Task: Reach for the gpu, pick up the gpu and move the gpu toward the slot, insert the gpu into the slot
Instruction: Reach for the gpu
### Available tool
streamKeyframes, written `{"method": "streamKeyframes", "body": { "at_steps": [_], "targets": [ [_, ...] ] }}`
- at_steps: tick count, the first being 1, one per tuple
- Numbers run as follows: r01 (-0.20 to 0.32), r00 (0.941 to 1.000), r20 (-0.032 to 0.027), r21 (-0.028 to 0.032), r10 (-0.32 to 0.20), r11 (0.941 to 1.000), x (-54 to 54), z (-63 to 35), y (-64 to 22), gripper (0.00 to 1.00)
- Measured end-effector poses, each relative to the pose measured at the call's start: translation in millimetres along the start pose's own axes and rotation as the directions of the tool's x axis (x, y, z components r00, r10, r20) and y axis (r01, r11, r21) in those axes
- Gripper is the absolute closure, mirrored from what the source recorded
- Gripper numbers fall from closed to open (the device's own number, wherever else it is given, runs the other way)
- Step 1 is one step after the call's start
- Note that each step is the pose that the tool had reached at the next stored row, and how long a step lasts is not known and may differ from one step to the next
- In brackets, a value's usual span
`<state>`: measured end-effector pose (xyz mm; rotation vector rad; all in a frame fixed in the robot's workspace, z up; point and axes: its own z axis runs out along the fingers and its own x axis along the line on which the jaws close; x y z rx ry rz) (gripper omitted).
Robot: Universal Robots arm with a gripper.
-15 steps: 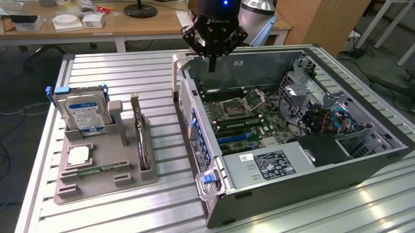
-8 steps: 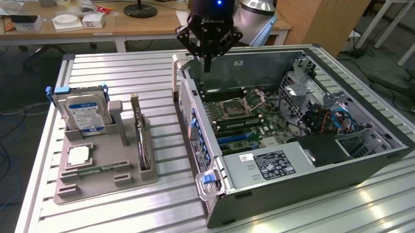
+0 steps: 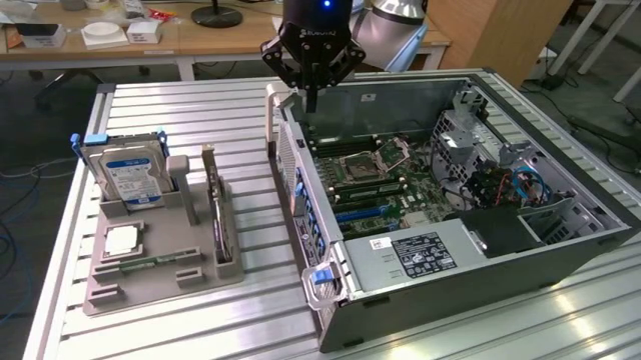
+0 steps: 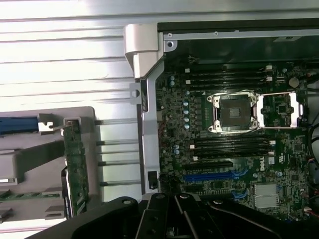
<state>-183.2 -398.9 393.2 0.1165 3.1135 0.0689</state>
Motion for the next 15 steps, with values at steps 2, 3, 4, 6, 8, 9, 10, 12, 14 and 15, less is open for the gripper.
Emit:
{"method": "streamKeyframes", "body": {
  "at_steps": [2,3,4,6,8,9,10,12,14,15],
  "targets": [
    [0.000,1.0000,0.0000,0.0000,0.000,1.0000,3.3,-0.1,-0.2,0.90],
    [0.000,1.0000,0.0000,0.0000,0.000,1.0000,4.8,-0.1,-0.4,0.90],
    [0.000,1.0000,0.0000,0.0000,0.000,1.0000,6.2,-0.2,-0.5,0.90],
    [0.000,1.0000,-0.0001,0.0000,0.000,1.0000,9.3,-0.3,-0.7,0.90],
    [0.000,1.0000,0.0000,0.0000,0.000,1.0000,12.0,-0.3,-0.9,0.90],
    [0.000,1.0000,-0.0001,0.0000,0.000,1.0000,13.6,-0.4,-1.0,0.90],
    [0.000,1.0000,0.0000,0.0000,0.000,1.0000,15.2,-0.4,-1.1,0.90],
    [0.000,1.0000,0.0000,0.0000,0.000,1.0000,18.3,-0.5,-1.4,0.90],
    [0.000,1.0000,0.0000,0.0000,0.000,1.0000,21.1,-0.6,-1.6,0.90],
    [0.000,1.0000,0.0000,0.0000,0.000,1.0000,22.2,-0.6,-1.6,0.90]
  ]
}}
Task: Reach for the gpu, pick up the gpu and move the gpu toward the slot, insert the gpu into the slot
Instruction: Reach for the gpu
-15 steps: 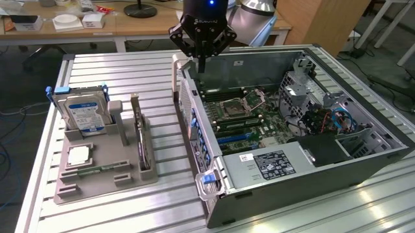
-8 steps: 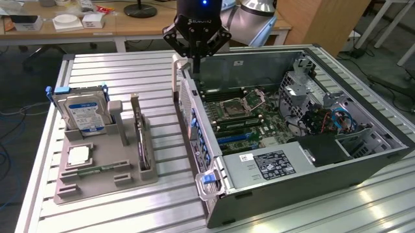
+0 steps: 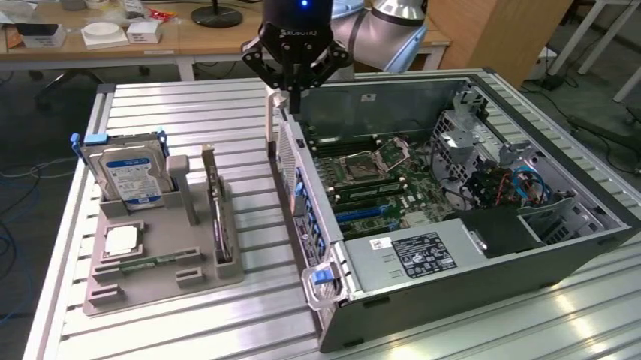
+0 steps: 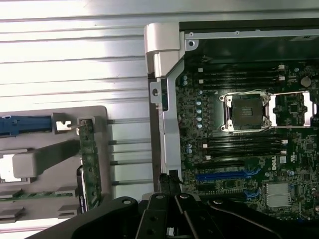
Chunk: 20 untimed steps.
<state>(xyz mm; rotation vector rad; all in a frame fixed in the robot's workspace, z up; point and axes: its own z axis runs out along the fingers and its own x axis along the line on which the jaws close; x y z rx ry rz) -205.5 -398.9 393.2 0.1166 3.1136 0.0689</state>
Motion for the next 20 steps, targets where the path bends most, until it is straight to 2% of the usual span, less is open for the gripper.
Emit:
{"method": "streamKeyframes", "body": {
  "at_steps": [20],
  "targets": [
    [0.000,1.0000,0.0001,0.0000,0.000,1.0000,30.3,-0.8,-2.3,0.90]
  ]
}}
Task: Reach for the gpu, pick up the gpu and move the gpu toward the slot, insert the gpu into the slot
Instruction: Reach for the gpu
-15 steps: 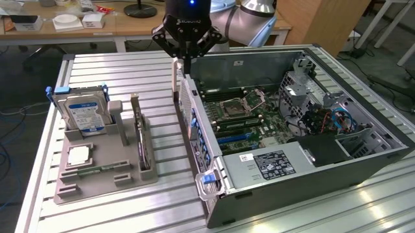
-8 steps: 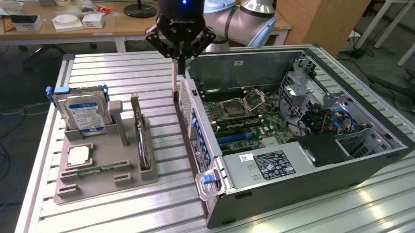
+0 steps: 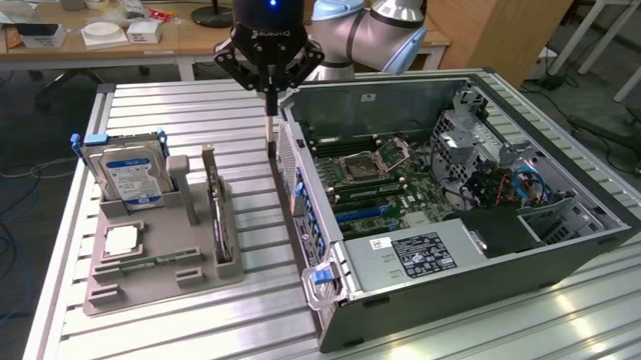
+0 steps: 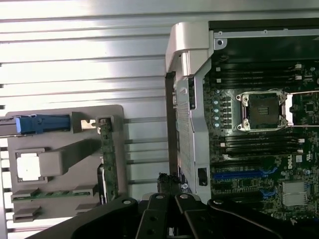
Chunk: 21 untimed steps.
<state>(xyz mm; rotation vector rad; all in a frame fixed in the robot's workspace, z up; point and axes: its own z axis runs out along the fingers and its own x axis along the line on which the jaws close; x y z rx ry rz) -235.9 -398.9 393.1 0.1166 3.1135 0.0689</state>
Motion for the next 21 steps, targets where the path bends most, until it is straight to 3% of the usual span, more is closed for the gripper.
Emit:
{"method": "streamKeyframes", "body": {
  "at_steps": [21],
  "targets": [
    [0.000,1.0000,-0.0001,0.0000,0.000,1.0000,30.6,-0.9,-2.3,0.90]
  ]
}}
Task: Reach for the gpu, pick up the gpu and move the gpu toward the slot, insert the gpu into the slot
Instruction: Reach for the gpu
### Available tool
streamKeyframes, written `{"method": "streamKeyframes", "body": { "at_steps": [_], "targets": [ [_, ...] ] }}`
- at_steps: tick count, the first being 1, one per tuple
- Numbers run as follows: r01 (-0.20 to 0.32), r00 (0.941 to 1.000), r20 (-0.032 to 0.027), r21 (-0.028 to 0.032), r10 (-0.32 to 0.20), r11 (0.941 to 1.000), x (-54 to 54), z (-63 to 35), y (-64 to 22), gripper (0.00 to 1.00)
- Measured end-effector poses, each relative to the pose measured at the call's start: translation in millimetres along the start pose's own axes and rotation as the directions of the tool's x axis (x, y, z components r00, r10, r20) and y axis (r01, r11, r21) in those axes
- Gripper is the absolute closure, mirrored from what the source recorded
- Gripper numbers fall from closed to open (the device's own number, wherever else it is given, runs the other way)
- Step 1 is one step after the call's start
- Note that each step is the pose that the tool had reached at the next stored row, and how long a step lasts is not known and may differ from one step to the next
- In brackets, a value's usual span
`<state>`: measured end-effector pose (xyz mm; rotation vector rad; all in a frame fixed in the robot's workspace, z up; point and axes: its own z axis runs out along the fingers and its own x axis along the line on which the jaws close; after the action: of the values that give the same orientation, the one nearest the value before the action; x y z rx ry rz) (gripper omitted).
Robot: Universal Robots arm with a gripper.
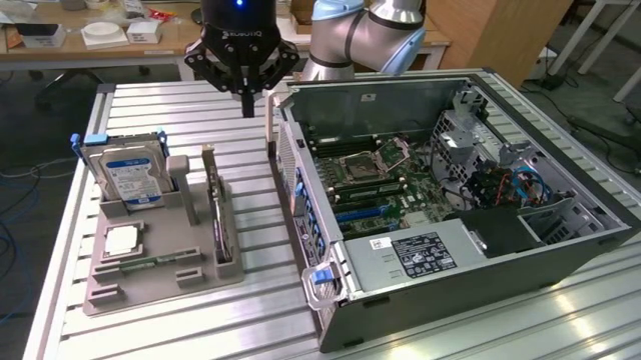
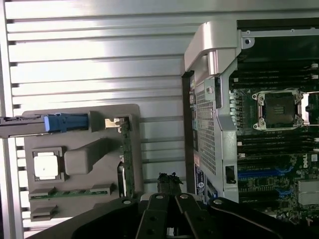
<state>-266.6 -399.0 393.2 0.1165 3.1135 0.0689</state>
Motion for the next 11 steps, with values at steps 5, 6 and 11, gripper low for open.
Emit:
{"method": "streamKeyframes", "body": {
  "at_steps": [5,6,11],
  "targets": [
    [0.000,1.0000,-0.0001,0.0001,0.000,1.0000,7.4,-0.2,-0.5,0.90],
    [0.000,1.0000,0.0000,0.0000,0.000,1.0000,8.9,-0.2,-0.7,0.90],
    [0.000,1.0000,0.0000,0.0000,0.000,1.0000,16.3,-0.5,-1.2,0.90]
  ]
}}
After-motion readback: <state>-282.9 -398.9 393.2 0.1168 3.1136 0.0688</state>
